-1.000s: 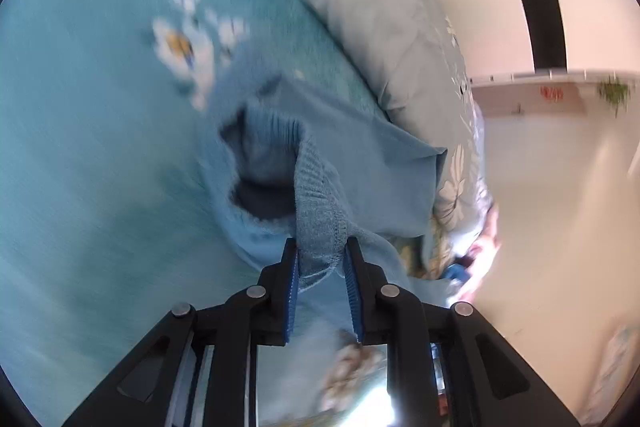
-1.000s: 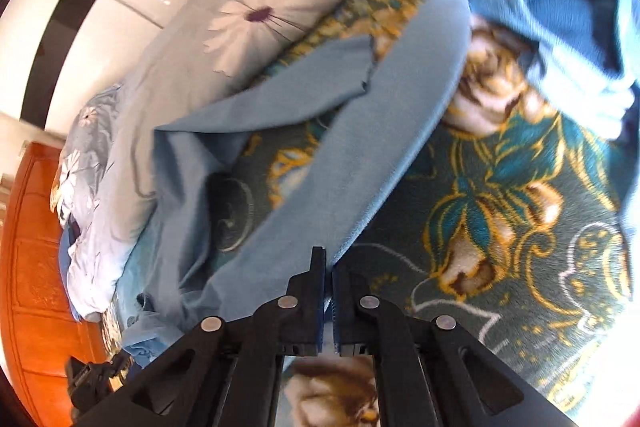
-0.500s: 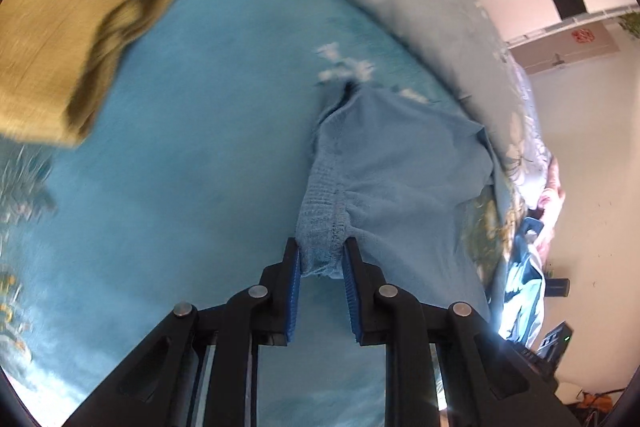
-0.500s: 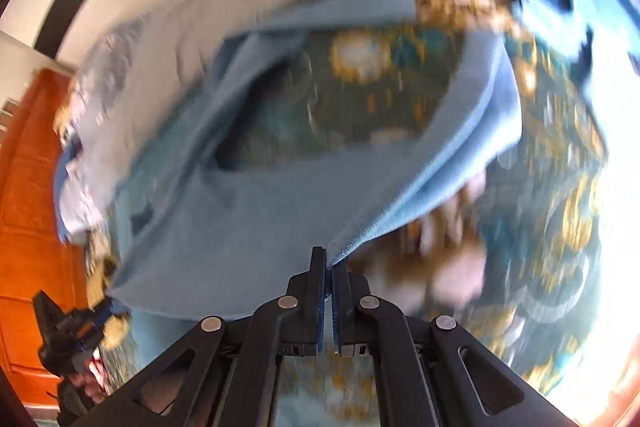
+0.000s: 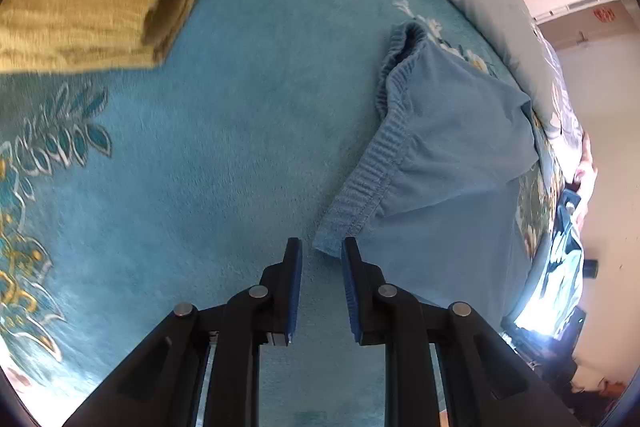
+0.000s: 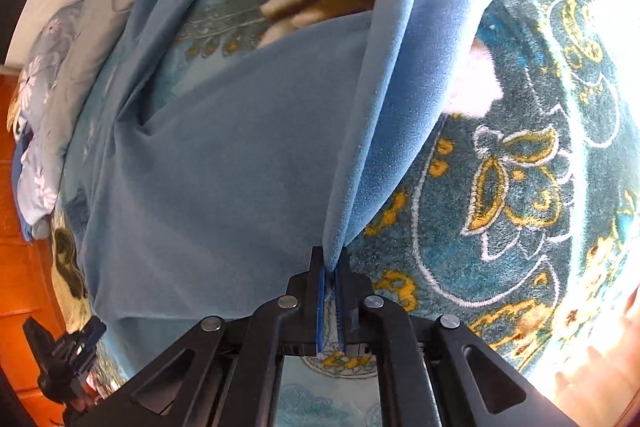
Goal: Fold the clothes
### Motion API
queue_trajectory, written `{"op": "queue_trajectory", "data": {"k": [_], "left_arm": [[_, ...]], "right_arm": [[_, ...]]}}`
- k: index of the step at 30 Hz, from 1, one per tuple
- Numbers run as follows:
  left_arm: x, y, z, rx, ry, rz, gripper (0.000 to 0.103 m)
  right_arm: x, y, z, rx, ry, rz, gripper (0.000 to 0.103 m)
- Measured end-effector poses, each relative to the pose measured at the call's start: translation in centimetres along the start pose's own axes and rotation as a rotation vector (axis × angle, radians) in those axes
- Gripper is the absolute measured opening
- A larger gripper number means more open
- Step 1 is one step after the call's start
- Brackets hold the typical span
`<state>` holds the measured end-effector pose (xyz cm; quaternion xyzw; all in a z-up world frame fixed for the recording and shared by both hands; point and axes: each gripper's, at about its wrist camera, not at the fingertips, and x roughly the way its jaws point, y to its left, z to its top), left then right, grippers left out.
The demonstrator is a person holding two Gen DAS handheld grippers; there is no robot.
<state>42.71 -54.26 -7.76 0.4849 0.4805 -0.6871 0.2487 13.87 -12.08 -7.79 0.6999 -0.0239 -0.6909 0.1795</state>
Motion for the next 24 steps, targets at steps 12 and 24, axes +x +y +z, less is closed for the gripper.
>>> {"op": "queue_trajectory", "data": {"k": [12,24], "left_arm": [[-3.3,-7.3,4.0,0.328,-0.149,0.073,0.08],[-3.6,-19.7,8.5,0.693,-0.466,0.379,0.103]], "right_arm": [[-8.8,-0.2,3.6,-0.063,-0.211,-0.086,0.048],[-7.9,6.1,21.6,-0.471,-0.441,-0.223,0.081]]}}
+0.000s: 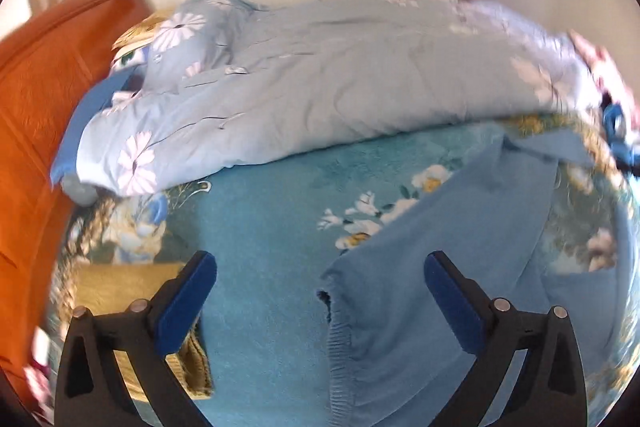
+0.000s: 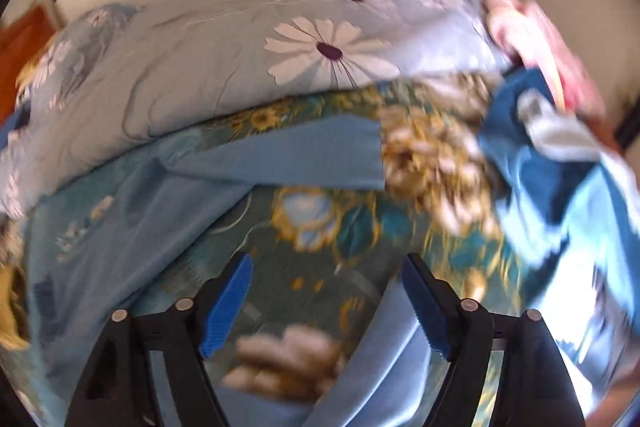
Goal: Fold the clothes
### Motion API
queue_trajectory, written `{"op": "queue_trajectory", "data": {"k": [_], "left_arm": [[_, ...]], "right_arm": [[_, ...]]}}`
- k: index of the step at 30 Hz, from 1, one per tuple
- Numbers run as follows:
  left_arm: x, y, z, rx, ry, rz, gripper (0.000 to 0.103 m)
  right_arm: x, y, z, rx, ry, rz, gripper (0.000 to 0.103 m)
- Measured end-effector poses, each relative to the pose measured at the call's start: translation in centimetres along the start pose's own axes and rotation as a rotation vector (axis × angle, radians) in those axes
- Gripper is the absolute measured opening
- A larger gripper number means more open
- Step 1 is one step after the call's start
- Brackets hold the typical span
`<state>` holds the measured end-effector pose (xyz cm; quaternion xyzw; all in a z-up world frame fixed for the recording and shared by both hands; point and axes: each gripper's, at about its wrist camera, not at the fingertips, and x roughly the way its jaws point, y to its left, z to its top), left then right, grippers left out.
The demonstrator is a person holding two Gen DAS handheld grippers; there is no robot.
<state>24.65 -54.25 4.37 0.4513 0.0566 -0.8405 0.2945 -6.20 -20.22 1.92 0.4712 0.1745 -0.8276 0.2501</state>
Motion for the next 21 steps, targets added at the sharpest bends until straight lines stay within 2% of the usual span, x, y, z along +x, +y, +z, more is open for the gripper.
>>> {"op": "queue_trajectory", "data": {"k": [3,5,7,10,14,15,16,17,18,21], "left_arm": [[1.3,-1.2,0.0,0.029,0.089,-0.032,0.103],[2.5,-2.0,-0.2,-0.024,0.143,-0.082,0.103],[3.3,-2.3,-0.4,-0.081,0.169,-0.077,0.103],[4.7,-2.5,-0.7,-0.163,0.214,-0.059,0.103],[5.1,-2.9,-1.7,-0.302,0.247,-0.104,0.103],[5.3,-3.0,-1.8,-0.321,0.25,-0.106,0.103],[5.6,-3.1,-1.8,-0.353,0.255,-0.11,0.103],[5.9,-3.2,-1.8,-0.377,0.256,-0.113,0.103],[6.1,-3.2,-1.8,-0.408,0.258,-0.119,0.103],[6.4,-2.9,-1.6,-0.464,0.259,-0.122,0.103]], "right_arm": [[3.6,-0.1,0.9,-0.146,0.027,-0.018,0.081],[6.1,-0.5,1.2,-0.214,0.064,-0.018,0.08],[8.3,-0.6,1.4,-0.278,0.093,-0.02,0.08],[10.8,-0.5,1.4,-0.403,0.108,-0.032,0.071],[12.1,-0.2,1.5,-0.577,0.095,-0.014,0.063],[12.1,0.0,1.6,-0.619,0.086,-0.009,0.057],[12.2,0.2,1.8,-0.658,0.08,-0.011,0.042],[12.3,0.4,1.9,-0.693,0.088,-0.007,0.018],[12.5,0.5,2.2,-0.708,0.107,0.005,0.006],[12.2,-0.3,4.4,-0.643,0.129,0.076,0.003]]}}
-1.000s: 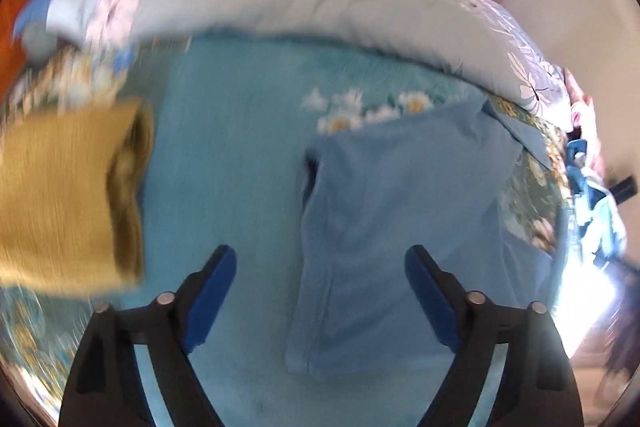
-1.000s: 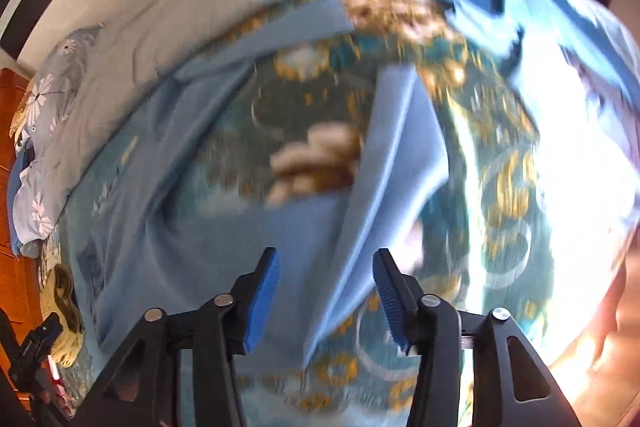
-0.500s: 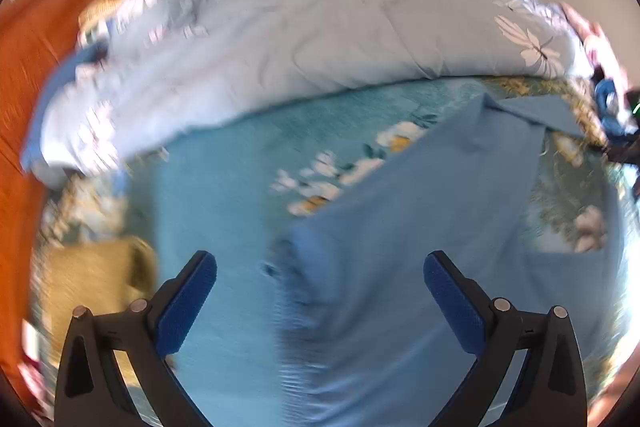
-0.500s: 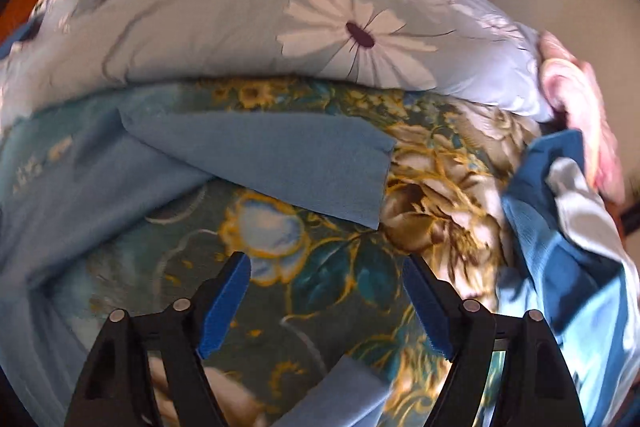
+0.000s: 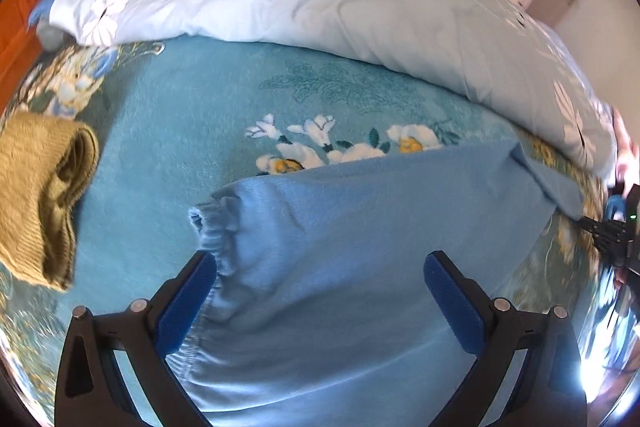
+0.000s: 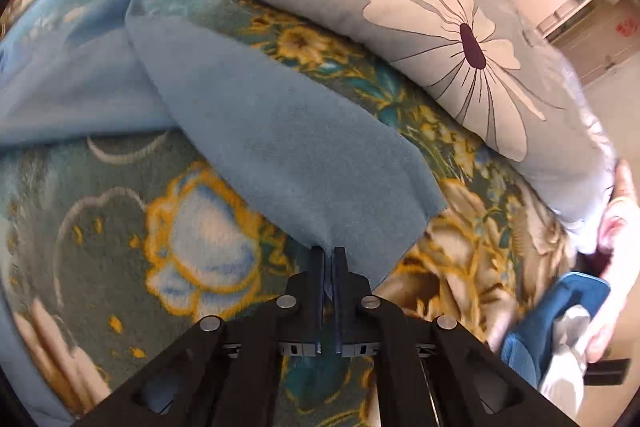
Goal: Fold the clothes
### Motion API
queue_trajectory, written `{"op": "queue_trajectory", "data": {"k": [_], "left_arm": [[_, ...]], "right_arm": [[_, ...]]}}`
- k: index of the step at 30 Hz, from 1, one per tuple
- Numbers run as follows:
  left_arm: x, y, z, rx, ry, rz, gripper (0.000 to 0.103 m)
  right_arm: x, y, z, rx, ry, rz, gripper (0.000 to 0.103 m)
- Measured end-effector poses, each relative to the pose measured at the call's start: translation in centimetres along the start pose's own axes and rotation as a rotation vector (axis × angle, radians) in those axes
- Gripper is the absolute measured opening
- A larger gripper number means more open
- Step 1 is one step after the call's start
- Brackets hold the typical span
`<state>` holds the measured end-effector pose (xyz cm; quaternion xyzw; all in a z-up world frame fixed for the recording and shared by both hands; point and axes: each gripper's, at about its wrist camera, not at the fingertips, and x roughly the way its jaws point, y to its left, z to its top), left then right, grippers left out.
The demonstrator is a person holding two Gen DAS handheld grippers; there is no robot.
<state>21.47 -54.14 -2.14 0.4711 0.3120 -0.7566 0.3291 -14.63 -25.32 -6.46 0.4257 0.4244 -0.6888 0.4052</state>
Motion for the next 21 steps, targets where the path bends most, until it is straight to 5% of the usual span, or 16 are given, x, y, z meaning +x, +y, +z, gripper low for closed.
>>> {"op": "queue_trajectory", "data": {"k": [6,10,16,21], "left_arm": [[0.5,0.3,0.5,-0.022,0.008,0.025,0.103],[1.2,0.8,0.8,-0.043,0.013,0.048,0.103],[2.0,2.2,1.2,-0.098,0.007,0.05,0.103],[2.0,2.8,1.7,-0.101,-0.012,0.039,0.103]], "right_arm": [[-3.5,-7.0,4.9,0.187,-0.129,0.052,0.003],[-2.1,-10.0,10.1,0.236,-0.108,0.047,0.003],[1.3,-9.9,14.2,0.254,-0.064,0.014,0.006],[-1.5,-9.8,13.7,0.292,-0.141,0.008,0.011]]}}
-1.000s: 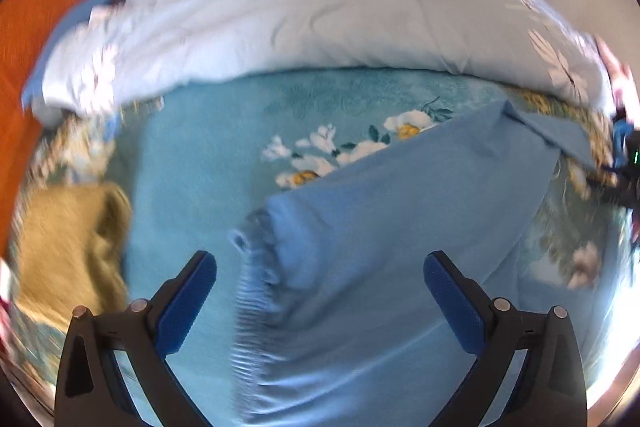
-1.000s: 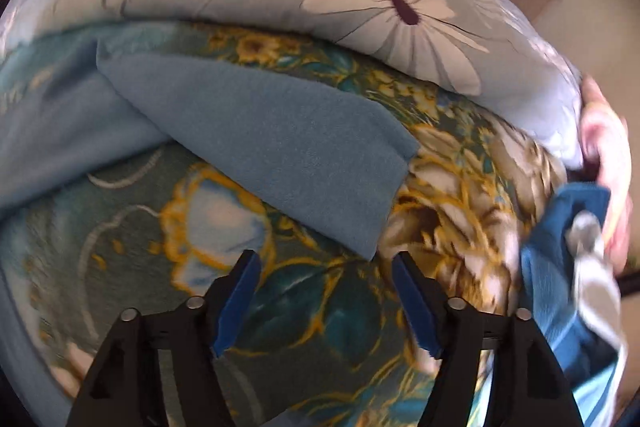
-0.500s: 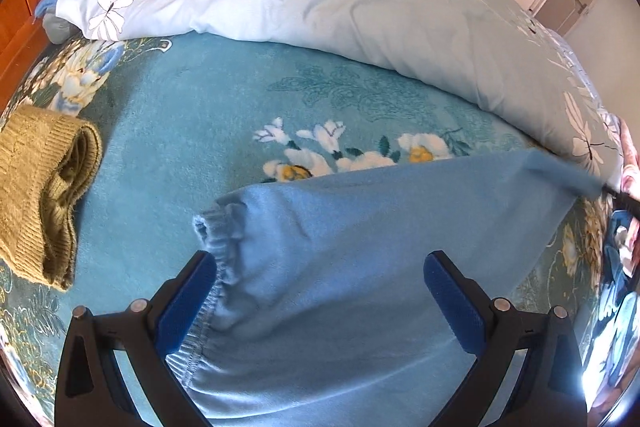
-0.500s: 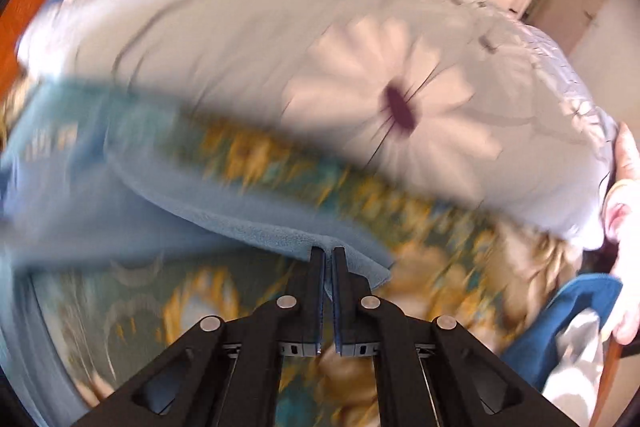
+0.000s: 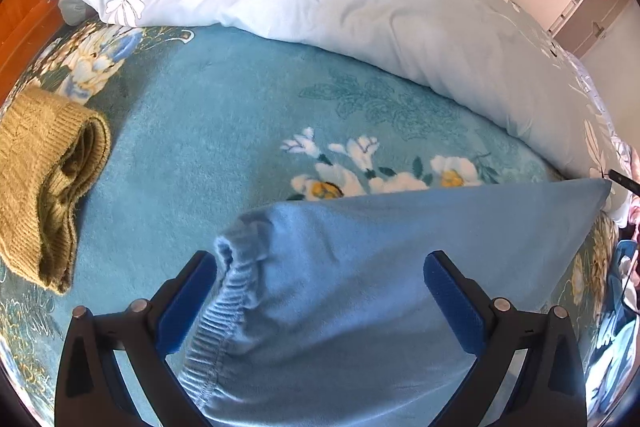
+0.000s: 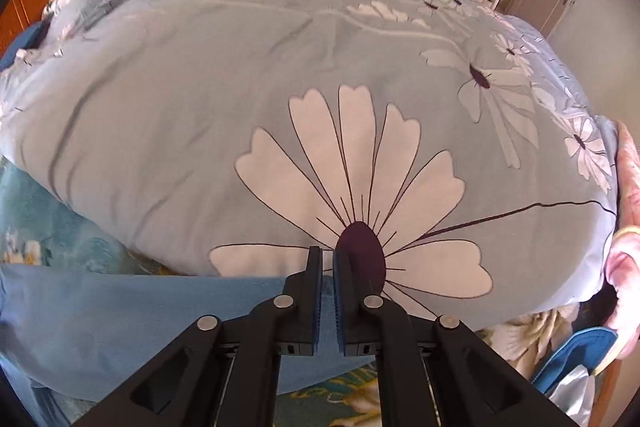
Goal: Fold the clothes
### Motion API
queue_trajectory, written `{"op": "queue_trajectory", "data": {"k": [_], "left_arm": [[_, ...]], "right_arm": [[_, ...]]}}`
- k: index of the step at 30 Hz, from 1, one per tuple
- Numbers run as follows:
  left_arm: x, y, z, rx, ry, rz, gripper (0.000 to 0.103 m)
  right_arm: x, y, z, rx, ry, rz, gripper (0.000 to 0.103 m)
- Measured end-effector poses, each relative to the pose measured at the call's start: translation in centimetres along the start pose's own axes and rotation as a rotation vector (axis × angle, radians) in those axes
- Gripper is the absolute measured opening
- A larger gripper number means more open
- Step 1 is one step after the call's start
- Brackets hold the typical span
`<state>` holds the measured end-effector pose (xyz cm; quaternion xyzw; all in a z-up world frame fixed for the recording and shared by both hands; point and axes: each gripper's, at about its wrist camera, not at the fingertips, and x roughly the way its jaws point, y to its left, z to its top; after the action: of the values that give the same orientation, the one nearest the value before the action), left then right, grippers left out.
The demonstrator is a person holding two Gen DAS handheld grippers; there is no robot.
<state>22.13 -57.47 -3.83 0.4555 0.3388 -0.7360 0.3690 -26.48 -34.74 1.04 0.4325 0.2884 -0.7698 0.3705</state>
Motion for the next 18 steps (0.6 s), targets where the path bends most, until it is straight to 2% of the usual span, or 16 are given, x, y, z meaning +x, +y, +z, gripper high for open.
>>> {"op": "queue_trajectory", "data": {"k": [2,4,7,10,12,15,18], "left_arm": [[0.2,0.4,0.1,-0.009,0.003,-0.012,0.103],[0.5,0.9,0.0,-0.028,0.011,-0.025,0.103],[1.0,1.7,-0.3,-0.053,0.014,-0.046,0.103],[2.0,2.3,-0.3,-0.05,0.025,-0.032,0.103],[2.8,2.7,-0.2,-0.045,0.035,-0.032,0.103],[3.9,3.1,0.0,-0.06,0.054,-0.043,0.103],[4.7,3.5,0.1,-0.097,0.065,-0.081,0.103]], "right_arm": [[-1.6,-0.7,-1.4,0.053,-0.03,0.007,0.028],[-2.4,-1.8,-3.8,0.148,-0.029,0.032,0.038],[-0.9,-2.5,-8.6,0.296,0.057,0.121,0.039],[1.4,-1.7,-12.0,0.355,0.136,0.149,0.039],[2.3,-1.4,-13.0,0.414,0.141,0.169,0.039],[2.6,-1.7,-13.1,0.502,0.106,0.176,0.046],[2.8,-1.7,-12.6,0.529,0.094,0.166,0.046]]}}
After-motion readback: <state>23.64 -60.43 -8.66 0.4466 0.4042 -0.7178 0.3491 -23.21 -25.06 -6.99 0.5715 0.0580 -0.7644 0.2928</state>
